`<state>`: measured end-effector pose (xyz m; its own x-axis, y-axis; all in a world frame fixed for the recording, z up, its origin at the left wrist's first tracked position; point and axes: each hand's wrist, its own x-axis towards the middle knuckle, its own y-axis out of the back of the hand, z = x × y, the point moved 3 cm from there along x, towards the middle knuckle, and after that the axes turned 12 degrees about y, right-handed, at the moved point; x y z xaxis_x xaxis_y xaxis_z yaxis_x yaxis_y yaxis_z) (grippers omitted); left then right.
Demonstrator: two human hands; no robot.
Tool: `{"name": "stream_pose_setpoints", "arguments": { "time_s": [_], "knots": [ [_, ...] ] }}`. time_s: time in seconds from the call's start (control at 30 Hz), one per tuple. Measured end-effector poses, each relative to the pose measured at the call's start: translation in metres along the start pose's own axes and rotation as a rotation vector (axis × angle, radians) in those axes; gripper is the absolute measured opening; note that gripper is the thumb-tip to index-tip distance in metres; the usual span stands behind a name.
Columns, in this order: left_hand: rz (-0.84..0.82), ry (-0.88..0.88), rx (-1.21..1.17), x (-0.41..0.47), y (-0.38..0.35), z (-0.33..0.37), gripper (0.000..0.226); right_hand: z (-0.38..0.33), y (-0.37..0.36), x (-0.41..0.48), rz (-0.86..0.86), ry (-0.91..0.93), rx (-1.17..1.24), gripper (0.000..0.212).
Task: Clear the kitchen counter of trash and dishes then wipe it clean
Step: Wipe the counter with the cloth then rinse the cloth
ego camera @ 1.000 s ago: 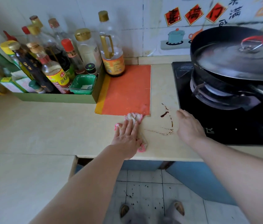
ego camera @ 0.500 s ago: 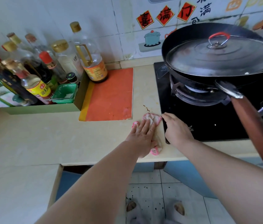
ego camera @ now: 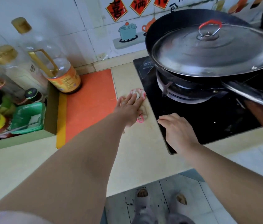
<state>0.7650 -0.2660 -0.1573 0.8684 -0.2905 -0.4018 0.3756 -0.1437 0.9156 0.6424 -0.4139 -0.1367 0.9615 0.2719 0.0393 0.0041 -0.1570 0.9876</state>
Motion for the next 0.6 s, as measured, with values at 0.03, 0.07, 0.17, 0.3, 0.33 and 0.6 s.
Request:
{"name": "stream_pose_setpoints", "arguments": {
  "time_s": [0.03,0.07,0.17,0.3,0.33,0.6],
  "knots": [
    [0.003,-0.003,0.000,0.008,0.002,-0.004,0.056,0.000,-0.002,0.002,0.021,-0.003,-0.010,0.046],
    [0.007,-0.011,-0.002,0.016,0.006,-0.007,0.056,-0.002,-0.003,0.005,0.031,-0.006,-0.017,0.046],
    [0.033,-0.009,0.013,0.035,0.014,-0.014,0.057,-0.009,-0.004,0.018,0.052,0.013,-0.015,0.047],
    [0.048,0.024,-0.008,0.056,0.020,-0.024,0.057,-0.020,-0.003,0.046,0.021,0.003,0.054,0.049],
    [0.051,0.032,-0.019,0.060,0.021,-0.027,0.057,-0.021,-0.001,0.052,0.008,-0.017,0.080,0.050],
    [0.080,0.114,-0.083,0.094,0.034,-0.043,0.056,-0.008,0.003,0.069,-0.158,-0.228,0.166,0.060]
  ]
}}
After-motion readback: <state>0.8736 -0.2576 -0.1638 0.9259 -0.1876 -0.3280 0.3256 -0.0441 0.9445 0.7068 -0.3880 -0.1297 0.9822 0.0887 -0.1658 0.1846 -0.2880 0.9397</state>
